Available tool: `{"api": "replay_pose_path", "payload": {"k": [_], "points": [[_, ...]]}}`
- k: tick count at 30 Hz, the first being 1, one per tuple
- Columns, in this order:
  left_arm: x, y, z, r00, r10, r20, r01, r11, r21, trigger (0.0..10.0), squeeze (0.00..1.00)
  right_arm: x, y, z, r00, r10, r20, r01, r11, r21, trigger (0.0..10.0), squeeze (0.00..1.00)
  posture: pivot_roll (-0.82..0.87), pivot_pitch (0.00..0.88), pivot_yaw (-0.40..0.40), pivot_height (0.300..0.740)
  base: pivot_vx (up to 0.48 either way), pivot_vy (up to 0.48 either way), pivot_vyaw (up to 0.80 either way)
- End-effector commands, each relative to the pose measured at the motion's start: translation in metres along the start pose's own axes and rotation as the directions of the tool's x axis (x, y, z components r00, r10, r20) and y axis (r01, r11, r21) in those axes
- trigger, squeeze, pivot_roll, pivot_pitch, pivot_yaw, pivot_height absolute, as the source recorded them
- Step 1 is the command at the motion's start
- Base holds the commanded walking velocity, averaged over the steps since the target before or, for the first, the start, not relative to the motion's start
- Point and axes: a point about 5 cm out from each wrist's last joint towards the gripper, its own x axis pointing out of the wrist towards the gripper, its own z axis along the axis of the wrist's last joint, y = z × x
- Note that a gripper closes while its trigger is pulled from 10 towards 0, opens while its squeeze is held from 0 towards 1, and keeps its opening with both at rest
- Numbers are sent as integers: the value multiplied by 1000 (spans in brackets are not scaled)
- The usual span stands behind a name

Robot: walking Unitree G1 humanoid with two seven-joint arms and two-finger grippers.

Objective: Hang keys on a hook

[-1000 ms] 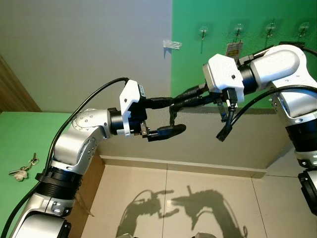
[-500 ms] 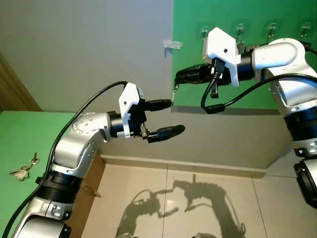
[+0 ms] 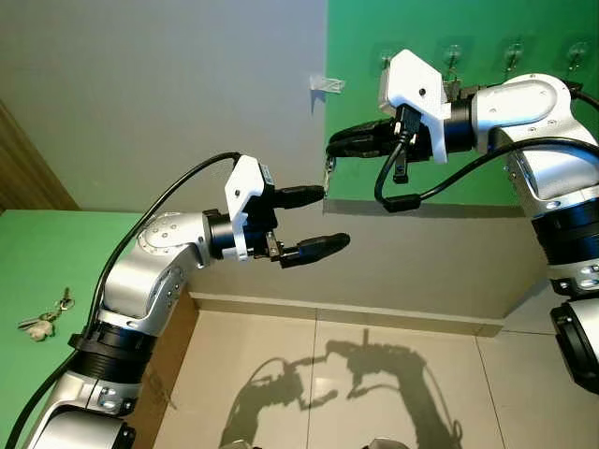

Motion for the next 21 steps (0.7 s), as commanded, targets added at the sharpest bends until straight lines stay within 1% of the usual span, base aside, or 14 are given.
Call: {"api": "replay_pose_path", "payload": {"k": [1,7,13,18,21], "points": [[-7,5,2,999,35,-8,-35,999,24,10000,0,-5,-1,16,999,30,42,-28,999,-43,0,0,-247,0,80,740,0,0,0],[-12,10,6,999,51,-13,-50,997,52,10000,0,-8,4,14,997,74,31,-72,996,-58,0,0,-247,0,82,740,0,0,0],[-13,12,6,998,55,-19,-54,997,54,10000,0,-10,9,12,994,104,21,-103,993,-63,0,0,-253,0,88,740,0,0,0],[-11,13,5,998,53,-21,-52,997,54,10000,0,-11,11,14,992,119,29,-117,991,-67,0,0,-258,0,90,740,0,0,0],[-7,14,9,999,53,-5,-53,997,58,10000,0,-12,15,18,989,140,46,-137,988,-70,0,0,-264,0,92,740,0,0,0]]}}
